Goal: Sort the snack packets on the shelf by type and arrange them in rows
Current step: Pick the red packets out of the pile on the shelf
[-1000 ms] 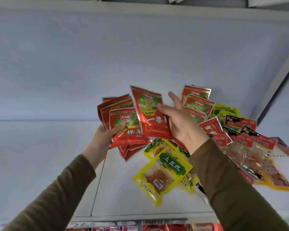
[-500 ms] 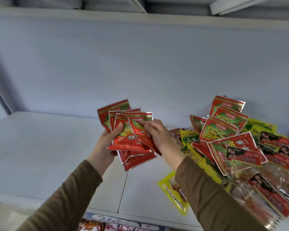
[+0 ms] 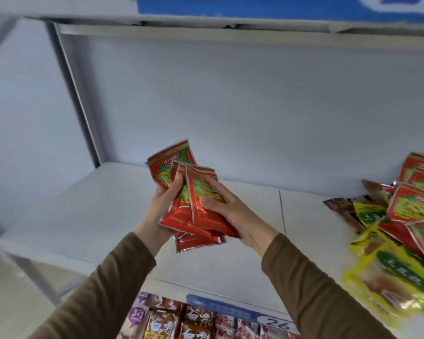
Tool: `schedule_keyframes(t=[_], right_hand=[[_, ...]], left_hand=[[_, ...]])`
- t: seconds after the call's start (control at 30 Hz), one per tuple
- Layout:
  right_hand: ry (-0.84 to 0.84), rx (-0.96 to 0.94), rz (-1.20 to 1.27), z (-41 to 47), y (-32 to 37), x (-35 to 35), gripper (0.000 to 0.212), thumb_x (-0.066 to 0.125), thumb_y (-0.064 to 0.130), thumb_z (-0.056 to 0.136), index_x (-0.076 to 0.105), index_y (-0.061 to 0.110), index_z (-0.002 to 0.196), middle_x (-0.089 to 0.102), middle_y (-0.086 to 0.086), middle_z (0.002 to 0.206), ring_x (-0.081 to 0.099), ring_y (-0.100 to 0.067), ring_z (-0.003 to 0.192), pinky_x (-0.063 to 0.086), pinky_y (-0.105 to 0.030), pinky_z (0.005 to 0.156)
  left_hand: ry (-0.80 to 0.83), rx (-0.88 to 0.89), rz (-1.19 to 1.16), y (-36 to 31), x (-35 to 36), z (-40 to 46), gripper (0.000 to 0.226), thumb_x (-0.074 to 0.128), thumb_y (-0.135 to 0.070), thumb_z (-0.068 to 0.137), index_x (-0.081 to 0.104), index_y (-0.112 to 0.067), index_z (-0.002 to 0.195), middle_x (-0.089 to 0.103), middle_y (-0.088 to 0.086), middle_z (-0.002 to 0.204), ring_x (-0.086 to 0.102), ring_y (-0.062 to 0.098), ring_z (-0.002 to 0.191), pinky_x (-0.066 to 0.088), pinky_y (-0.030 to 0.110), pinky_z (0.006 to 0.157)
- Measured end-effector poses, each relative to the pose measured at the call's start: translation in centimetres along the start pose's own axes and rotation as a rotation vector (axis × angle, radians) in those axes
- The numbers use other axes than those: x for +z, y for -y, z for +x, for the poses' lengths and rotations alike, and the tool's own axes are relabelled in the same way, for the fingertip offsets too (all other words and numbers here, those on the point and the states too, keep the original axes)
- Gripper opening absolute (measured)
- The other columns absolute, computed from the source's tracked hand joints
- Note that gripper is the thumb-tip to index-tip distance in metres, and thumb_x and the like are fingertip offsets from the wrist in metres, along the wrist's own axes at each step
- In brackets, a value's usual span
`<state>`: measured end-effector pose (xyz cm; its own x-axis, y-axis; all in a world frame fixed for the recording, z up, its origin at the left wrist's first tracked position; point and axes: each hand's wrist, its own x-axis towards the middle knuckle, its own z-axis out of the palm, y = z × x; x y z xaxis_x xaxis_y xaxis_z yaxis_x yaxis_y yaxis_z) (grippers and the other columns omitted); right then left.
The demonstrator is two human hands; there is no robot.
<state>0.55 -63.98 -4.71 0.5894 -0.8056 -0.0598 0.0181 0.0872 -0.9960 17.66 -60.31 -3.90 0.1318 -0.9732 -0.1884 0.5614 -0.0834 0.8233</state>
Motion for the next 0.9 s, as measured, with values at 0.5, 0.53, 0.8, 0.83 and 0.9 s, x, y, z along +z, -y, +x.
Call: schedule_keyframes(t=[0.5,0.53,0.8,0.83,0.9], right_hand=[[-0.162,-0.150,-0.211,10.3,-1.2,10.6,0.092,0.084,0.056,0.071,0.033,0.052,0.148,0.044,0.009,0.147,0.055,-0.015,0.128,0.055,-0.047,0.102],[-0.163,-0.150,-0.216,11.1,-1.5,11.1,0.093,0.084,0.058,0.070,0.032,0.052,0.148,0.044,0.010,0.147,0.055,-0.014,0.127,0.055,-0.046,0.102],[-0.092,-0.149,-0.156,18.7,-2.3,16.0,0.071,0.065,0.063,0.087,0.025,0.060,0.146,0.039,0.008,0.152,0.056,-0.014,0.127,0.056,-0.045,0.100],[-0.101,-0.149,-0.159,19.8,-2.3,16.6,0.069,0.063,0.062,0.090,0.023,0.061,0.146,0.035,0.006,0.156,0.054,-0.015,0.131,0.055,-0.046,0.101],[-0.165,-0.097,-0.198,21.9,-2.7,17.6,0.083,0.064,0.065,0.088,0.013,0.058,0.153,0.015,0.004,0.167,0.042,-0.022,0.143,0.050,-0.051,0.108]], left_hand=[[0.190,-0.247,0.466,-9.7,-12.6,4.4,0.076,0.091,-0.031,0.071,0.054,-0.026,0.136,0.074,0.016,0.121,0.072,0.043,0.108,0.061,0.052,0.089],[0.179,-0.255,0.505,-10.0,-13.3,4.9,0.072,0.090,-0.032,0.073,0.054,-0.025,0.136,0.074,0.015,0.120,0.073,0.042,0.107,0.060,0.052,0.090],[0.030,-0.167,0.570,-14.0,-19.8,9.0,0.068,0.087,-0.038,0.072,0.055,-0.028,0.130,0.078,0.011,0.109,0.077,0.037,0.096,0.063,0.042,0.072],[0.022,-0.156,0.569,-14.6,-20.7,9.6,0.067,0.088,-0.038,0.071,0.055,-0.028,0.129,0.078,0.010,0.109,0.077,0.037,0.096,0.063,0.042,0.071],[0.010,-0.141,0.568,-15.6,-22.5,10.8,0.065,0.088,-0.037,0.070,0.057,-0.028,0.127,0.079,0.009,0.108,0.077,0.036,0.095,0.063,0.042,0.070]])
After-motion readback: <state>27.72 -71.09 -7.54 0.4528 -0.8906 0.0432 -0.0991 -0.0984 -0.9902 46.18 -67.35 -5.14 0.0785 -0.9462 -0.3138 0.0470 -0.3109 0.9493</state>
